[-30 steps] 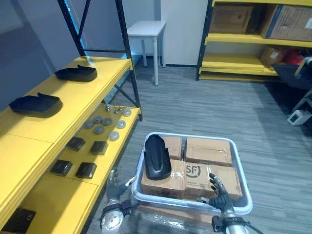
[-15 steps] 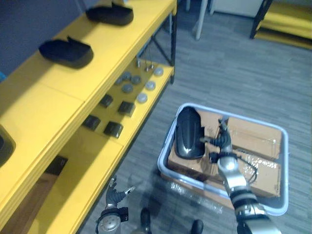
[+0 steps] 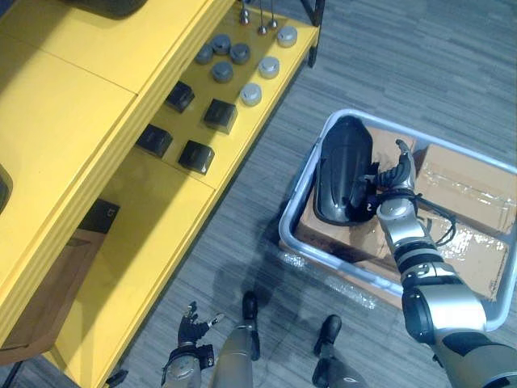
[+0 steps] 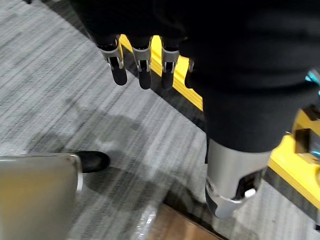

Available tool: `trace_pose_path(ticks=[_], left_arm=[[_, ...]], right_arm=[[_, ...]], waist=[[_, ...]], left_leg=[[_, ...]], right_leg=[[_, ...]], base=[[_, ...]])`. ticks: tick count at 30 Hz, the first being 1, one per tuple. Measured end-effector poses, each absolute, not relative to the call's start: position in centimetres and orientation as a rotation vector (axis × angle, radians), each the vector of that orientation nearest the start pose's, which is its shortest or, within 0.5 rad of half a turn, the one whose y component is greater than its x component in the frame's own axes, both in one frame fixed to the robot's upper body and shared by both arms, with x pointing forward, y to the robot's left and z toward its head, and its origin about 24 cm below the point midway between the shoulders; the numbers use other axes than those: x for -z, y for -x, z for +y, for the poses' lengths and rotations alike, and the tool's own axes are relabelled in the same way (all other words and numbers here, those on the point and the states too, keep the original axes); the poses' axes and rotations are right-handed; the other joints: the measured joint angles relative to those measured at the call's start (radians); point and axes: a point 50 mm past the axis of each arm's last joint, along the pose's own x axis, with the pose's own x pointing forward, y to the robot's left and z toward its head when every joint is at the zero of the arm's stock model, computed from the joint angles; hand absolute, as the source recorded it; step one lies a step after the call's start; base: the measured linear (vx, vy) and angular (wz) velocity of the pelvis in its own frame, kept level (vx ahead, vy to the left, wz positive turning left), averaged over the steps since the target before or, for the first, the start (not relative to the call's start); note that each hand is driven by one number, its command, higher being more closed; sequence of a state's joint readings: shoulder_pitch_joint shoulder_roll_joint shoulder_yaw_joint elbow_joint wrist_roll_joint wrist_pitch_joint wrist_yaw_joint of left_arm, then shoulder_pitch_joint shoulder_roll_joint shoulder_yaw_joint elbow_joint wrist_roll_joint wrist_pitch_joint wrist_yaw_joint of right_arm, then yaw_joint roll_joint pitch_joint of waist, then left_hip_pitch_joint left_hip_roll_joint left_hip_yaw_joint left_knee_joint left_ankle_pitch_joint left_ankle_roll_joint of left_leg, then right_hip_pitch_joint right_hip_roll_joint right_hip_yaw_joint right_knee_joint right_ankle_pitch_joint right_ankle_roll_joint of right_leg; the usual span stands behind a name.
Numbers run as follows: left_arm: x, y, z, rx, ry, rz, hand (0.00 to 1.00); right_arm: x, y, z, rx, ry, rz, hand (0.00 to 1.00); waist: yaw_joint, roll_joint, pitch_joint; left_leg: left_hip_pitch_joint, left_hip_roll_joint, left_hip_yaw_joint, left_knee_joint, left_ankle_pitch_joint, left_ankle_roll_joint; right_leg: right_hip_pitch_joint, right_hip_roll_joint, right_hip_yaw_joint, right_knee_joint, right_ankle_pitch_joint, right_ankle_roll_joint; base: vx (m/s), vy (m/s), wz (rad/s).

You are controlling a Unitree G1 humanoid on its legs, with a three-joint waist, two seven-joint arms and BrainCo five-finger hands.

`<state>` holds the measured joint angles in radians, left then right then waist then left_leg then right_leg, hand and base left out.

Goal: Walk over and take plastic housings, then place them on the shelf

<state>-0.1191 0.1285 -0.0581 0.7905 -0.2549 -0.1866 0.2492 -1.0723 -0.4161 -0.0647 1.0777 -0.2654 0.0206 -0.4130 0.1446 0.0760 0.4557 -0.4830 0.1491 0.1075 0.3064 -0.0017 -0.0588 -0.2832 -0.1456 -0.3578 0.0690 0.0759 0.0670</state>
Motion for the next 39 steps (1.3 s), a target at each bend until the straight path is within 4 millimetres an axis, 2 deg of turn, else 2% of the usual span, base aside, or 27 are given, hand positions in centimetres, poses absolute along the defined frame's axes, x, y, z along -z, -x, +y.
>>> trace_pose_path(ticks=[6,7,8,11,15,17,21,23,25,27,30,31,33,37,39], left_arm=[[7.9,-23.4,18.6,-0.287,0.028,0.476,0.0],[7.5,-24.0,18.0,-0.26,0.024,0.458,0.0],[7.4,-24.1,17.8,-0.257,0.028,0.451,0.0],[7.0,-24.8,17.1,-0.23,0.031,0.428,0.0],[6.1,-25.7,16.1,-0.195,0.063,0.39,0.0],[6.0,-25.8,16.0,-0.201,0.08,0.384,0.0],[5.4,-26.2,15.7,-0.239,0.155,0.355,0.0],[5.2,-26.3,15.4,-0.241,0.172,0.345,0.0],[5.0,-26.3,15.2,-0.239,0.185,0.336,0.0],[4.4,-26.4,15.0,-0.231,0.191,0.308,0.0],[2.5,-26.5,15.0,-0.197,0.19,0.216,0.0],[1.8,-26.4,15.1,-0.169,0.203,0.181,0.0],[1.0,-26.1,15.5,-0.126,0.214,0.14,0.0],[-0.7,-26.1,16.3,-0.036,0.227,0.076,0.0],[-1.4,-26.3,16.3,0.012,0.226,0.063,0.0]], right_arm=[[-19.5,-40.9,-25.2,0.57,0.629,-0.051,0.0],[-20.0,-40.8,-26.0,0.595,0.655,-0.047,0.0],[-20.4,-40.7,-26.4,0.605,0.659,-0.052,1.0],[-22.4,-40.4,-28.0,0.657,0.679,-0.064,1.0],[-25.2,-38.6,-32.2,0.776,0.758,-0.11,1.0],[-25.9,-38.1,-33.1,0.794,0.805,-0.122,1.0],[-25.3,-38.5,-31.7,0.728,0.873,-0.163,1.0],[-23.9,-38.7,-30.8,0.683,0.875,-0.155,1.0],[-20.2,-39.2,-28.5,0.596,0.839,-0.124,1.0],[-17.6,-38.8,-27.7,0.564,0.803,-0.096,1.0],[-13.4,-37.9,-27.2,0.534,0.721,0.004,1.0],[-11.6,-37.4,-27.1,0.511,0.719,0.051,1.0],[-9.6,-36.5,-26.9,0.486,0.708,0.097,1.0],[-8.2,-35.4,-27.0,0.461,0.745,0.115,1.0],[-8.0,-35.1,-27.0,0.433,0.793,0.113,1.0]], waist=[[0.014,0.01,0.016],[0.026,0.017,0.02],[0.03,0.018,0.021],[0.038,0.026,0.024],[0.045,0.033,0.026],[0.05,0.033,0.026],[0.051,0.032,0.026],[0.049,0.031,0.027],[0.043,0.029,0.028],[0.037,0.026,0.028],[0.026,0.022,0.028],[0.01,0.021,0.027],[-0.016,0.01,0.02],[-0.058,-0.03,-0.04],[-0.081,-0.053,-0.094]], left_leg=[[-0.056,0.007,-0.027,0.015,0.0,0.0],[-0.076,0.007,-0.034,0.016,0.0,0.0],[-0.083,0.006,-0.037,0.017,0.0,0.0],[-0.115,-0.004,-0.062,0.01,0.008,0.0],[-0.17,-0.027,-0.09,-0.055,0.048,0.004],[-0.179,-0.026,-0.092,-0.068,0.059,0.0],[-0.179,-0.011,-0.088,-0.05,0.062,-0.004],[-0.162,-0.004,-0.087,-0.048,0.062,-0.004],[-0.108,0.007,-0.087,-0.05,0.059,-0.009],[-0.053,0.006,-0.09,-0.058,0.056,-0.013],[0.033,0.003,-0.091,-0.078,0.055,-0.014],[0.066,0.001,-0.091,-0.096,0.056,-0.018],[0.12,-0.007,-0.089,-0.133,0.057,-0.02],[0.206,-0.012,-0.076,-0.222,0.076,-0.022],[0.267,-0.011,-0.063,-0.272,0.095,-0.031]], right_leg=[[-0.048,0.01,-0.005,0.01,0.003,-0.004],[-0.067,0.011,-0.007,0.016,0.003,-0.004],[-0.074,0.011,-0.008,0.018,0.003,-0.005],[-0.107,0.007,-0.014,0.027,0.003,-0.005],[-0.177,-0.006,-0.03,0.029,0.004,-0.005],[-0.19,-0.006,-0.034,0.027,0.004,-0.005],[-0.179,0.006,-0.027,0.024,0.004,-0.006],[-0.162,0.012,-0.015,0.024,0.004,-0.006],[-0.109,0.019,-0.009,0.025,-0.001,-0.012],[-0.055,0.018,-0.012,0.029,-0.022,-0.013],[0.021,0.016,-0.012,0.039,-0.051,-0.01],[0.043,0.015,-0.015,0.051,-0.064,-0.008],[0.076,0.01,-0.016,0.062,-0.075,-0.006],[0.116,0.005,-0.01,0.055,-0.079,0.001],[0.159,0.006,-0.008,0.032,-0.079,0.001]], base=[[0.0,0.0,0.0],[-0.01,0.01,0.04],[-0.01,0.014,0.05],[0.0,0.012,0.08],[-0.01,0.005,0.18],[0.03,-0.02,0.07],[0.07,-0.035,-0.03],[0.08,-0.039,-0.02],[0.09,-0.03,0.02],[0.05,-0.031,0.14],[0.02,-0.037,0.12],[0.0,-0.027,0.11],[0.01,0.001,0.09],[0.01,-0.002,-0.02],[0.06,-0.028,-0.05]])
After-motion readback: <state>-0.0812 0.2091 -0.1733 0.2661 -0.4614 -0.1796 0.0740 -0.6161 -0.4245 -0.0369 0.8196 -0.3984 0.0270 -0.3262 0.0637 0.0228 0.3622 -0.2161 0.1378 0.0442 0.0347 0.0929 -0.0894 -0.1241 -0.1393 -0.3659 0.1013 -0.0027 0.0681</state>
